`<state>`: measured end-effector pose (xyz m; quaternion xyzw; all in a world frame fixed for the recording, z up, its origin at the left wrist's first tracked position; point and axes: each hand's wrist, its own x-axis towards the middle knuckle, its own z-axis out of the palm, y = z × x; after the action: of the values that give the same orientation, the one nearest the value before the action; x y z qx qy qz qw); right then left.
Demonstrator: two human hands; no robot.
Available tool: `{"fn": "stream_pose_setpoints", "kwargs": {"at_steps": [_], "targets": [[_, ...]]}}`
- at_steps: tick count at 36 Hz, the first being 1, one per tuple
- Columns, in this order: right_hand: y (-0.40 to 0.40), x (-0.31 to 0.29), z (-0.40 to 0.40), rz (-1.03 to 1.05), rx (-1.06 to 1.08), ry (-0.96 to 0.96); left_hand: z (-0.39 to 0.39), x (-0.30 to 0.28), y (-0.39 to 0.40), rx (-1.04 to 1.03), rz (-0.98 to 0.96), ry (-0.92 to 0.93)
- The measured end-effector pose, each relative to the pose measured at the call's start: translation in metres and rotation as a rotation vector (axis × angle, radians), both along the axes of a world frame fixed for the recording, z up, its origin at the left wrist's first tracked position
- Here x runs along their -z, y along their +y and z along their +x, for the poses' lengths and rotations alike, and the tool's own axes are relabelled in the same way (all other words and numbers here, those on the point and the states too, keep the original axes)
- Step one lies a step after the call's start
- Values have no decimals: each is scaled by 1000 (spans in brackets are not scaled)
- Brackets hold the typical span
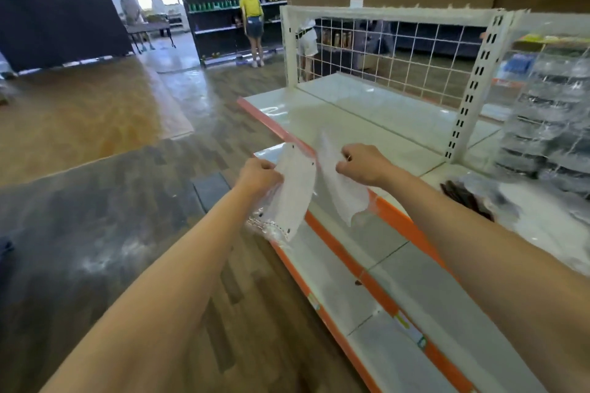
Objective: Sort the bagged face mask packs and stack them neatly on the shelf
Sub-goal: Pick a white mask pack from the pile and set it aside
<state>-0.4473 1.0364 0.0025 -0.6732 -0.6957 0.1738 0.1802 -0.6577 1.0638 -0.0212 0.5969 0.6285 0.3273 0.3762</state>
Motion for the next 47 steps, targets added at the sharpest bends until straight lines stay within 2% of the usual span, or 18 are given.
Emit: {"fn": "stream_pose_setpoints", "kwargs": {"at_steps": [8,11,14,17,23,27,33,43,47], "targets": [[64,-16,12,-20,23,-122,10,10,71,60,-15,-26],[90,-27,20,27,52,-102,19,-2,100,75,39,-57],[114,-34,29,44,64,-124,30,-14,126,98,76,-12],[137,-37,37,47,63,-148,42,-20,150,121,94,-78],[163,-32,54,20,118,-68,69,-21,196,184,75,-66],[175,-20,72,-15,202,-43,89,-9,229,262,42,0],[185,-9,95,-55,379,5,125,1,268,426,-4,3],[186,9,100,-89,687,121,166,5,320,725,15,48],[165,17,96,-98,781,56,186,14,319,837,5,69]]}}
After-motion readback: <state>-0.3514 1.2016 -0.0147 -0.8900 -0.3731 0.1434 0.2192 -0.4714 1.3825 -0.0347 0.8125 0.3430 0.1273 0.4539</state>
